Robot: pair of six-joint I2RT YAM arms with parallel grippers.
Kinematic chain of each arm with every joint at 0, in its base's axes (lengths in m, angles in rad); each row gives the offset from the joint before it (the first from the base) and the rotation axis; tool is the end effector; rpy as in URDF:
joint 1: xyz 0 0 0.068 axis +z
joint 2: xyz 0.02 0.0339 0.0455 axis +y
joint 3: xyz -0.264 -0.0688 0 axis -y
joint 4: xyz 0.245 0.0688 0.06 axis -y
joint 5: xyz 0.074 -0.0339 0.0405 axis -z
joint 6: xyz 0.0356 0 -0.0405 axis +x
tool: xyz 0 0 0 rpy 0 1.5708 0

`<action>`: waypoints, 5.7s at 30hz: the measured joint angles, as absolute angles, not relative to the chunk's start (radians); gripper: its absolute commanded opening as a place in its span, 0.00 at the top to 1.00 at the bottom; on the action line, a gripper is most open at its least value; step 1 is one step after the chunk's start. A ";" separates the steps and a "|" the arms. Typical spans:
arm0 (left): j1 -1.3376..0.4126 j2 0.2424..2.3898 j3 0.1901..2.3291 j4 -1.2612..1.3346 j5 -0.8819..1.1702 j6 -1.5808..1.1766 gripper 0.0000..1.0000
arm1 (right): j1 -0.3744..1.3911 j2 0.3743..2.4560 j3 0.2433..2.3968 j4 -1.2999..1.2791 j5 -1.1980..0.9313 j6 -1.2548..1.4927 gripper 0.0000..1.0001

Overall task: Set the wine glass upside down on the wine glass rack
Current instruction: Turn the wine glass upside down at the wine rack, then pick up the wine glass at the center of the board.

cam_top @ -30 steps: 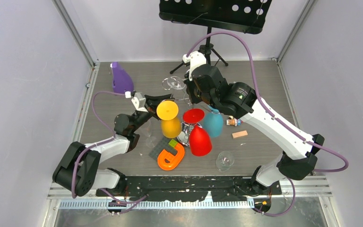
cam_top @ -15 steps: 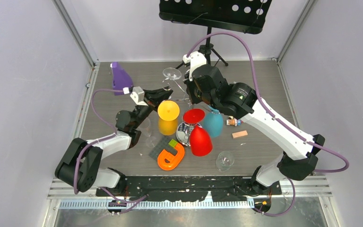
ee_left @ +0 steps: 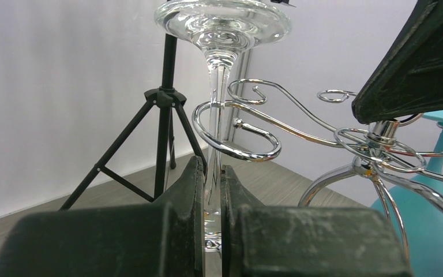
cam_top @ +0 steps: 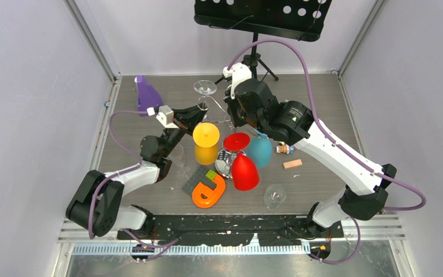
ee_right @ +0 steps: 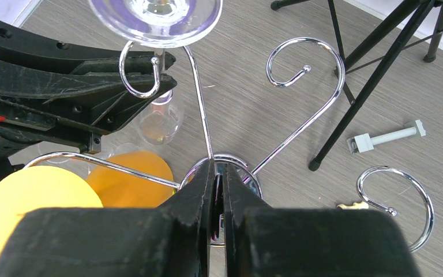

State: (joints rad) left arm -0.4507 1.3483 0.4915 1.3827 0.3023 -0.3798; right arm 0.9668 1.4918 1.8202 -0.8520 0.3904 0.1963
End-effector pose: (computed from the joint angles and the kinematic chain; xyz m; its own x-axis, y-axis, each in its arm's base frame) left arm 0.2303 -0.1232 0.2793 0.1796 -0.4801 -0.8586 0.7690 0.6129 -0.1818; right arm 0.1840 0.2428 0.4590 -0.3905 -0.2483 -0.8865 -0.5076 0.8614 -0.0177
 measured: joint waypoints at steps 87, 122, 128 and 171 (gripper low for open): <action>-0.438 0.712 0.379 0.739 0.149 -0.033 0.04 | 0.967 1.489 1.821 -0.853 0.370 0.191 0.79; -0.438 0.389 0.665 -0.573 -0.205 -0.603 0.24 | 0.967 1.414 1.922 -0.841 0.432 0.138 0.47; -0.438 0.471 0.715 -0.677 -0.181 -0.622 0.34 | 0.967 1.314 1.861 -0.815 0.450 0.129 0.47; -0.451 0.999 1.031 -0.942 -0.191 -0.494 0.83 | 0.967 1.105 1.678 -0.767 0.538 0.072 0.44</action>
State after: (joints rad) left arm -0.4515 0.9993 1.0306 -0.9424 -0.1909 -0.4942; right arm 0.9668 1.1046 1.6783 -0.7673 0.5377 0.0719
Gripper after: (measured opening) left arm 0.250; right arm 0.563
